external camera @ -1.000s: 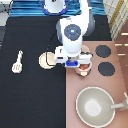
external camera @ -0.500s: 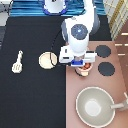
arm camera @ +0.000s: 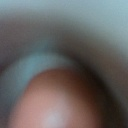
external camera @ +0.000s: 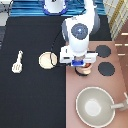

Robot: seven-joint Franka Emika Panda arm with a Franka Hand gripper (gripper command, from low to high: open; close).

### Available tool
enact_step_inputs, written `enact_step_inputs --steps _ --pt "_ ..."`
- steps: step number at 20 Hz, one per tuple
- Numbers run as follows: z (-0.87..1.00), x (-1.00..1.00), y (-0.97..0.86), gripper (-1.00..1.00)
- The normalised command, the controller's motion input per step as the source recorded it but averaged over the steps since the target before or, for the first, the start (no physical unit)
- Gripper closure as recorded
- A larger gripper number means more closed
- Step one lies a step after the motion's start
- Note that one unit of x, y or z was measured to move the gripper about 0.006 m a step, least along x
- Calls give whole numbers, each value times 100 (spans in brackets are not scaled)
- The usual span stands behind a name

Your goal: Take the lid off the pot, put the pot on the plate, and use the tool to push the pot to the front of the table.

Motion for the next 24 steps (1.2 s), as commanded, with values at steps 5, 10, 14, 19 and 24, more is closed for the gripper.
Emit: enact_step_inputs --steps 5,10,14,19,24 --pt "96 -9 -64 100" --pt "71 -37 -87 100" --pt "56 -46 -81 100" --pt "28 -60 -75 100" --pt "1 -74 -68 100"
